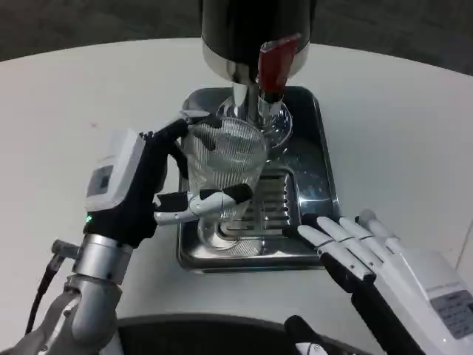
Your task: Grasp the cup under the faucet to collect the drink, then remove the cup.
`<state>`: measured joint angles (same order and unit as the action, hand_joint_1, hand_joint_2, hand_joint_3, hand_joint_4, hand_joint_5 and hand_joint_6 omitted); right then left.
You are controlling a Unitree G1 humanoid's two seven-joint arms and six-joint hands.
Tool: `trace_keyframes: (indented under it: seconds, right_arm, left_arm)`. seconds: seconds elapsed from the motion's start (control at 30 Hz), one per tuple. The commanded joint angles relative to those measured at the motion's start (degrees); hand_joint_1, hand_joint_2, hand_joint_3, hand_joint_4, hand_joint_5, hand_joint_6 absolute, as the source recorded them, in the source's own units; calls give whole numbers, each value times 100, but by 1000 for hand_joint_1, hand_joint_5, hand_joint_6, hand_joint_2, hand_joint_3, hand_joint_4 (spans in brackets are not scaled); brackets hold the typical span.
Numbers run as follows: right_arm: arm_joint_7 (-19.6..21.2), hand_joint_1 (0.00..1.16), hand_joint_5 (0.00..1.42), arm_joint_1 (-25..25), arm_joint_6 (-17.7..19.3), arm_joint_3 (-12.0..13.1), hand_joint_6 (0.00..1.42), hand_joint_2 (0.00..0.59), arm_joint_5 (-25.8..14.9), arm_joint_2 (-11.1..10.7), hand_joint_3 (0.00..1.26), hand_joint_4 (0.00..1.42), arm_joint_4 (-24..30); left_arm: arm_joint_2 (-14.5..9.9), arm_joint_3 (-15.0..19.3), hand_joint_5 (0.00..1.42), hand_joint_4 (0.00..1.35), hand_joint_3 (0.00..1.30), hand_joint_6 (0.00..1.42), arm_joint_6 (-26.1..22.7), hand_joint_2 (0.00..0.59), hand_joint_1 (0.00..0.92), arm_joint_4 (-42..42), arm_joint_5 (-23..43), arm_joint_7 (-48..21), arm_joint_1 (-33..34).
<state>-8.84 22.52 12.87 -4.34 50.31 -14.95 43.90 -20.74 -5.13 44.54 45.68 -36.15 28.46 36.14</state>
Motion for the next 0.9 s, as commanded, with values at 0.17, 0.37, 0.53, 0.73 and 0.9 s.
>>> trace_keyframes:
  seconds: [0.17, 0.37, 0.53, 0.73, 0.9]
  right_arm:
    - [120, 511, 109, 58, -95, 40, 46, 411, 86, 164, 165, 104, 113]
    - [137, 511, 111, 136, -99, 59, 50, 411, 103, 189, 165, 106, 164]
    - [148, 512, 121, 226, -80, 73, 60, 411, 102, 203, 165, 106, 208]
    - [133, 512, 122, 276, -82, 108, 63, 411, 95, 217, 165, 106, 265]
    - [102, 512, 130, 286, -102, 163, 64, 411, 61, 214, 165, 117, 295]
  left_arm:
    - [124, -459, 1224, 1071, 937, 1355, -38, 195, 540, 551, -220, 731, 492]
    - [207, -851, 1222, 1071, 937, 1355, -170, 193, 544, 1142, -435, 1122, 883]
    - [242, -1179, 1223, 1059, 937, 1355, -230, 193, 545, 1520, -588, 1296, 1034]
    - [255, -1520, 1210, 1058, 929, 1338, -331, 192, 545, 1789, -663, 1531, 1030]
    - [229, -1695, 1154, 977, 842, 1276, -413, 165, 558, 1886, -644, 1641, 1030]
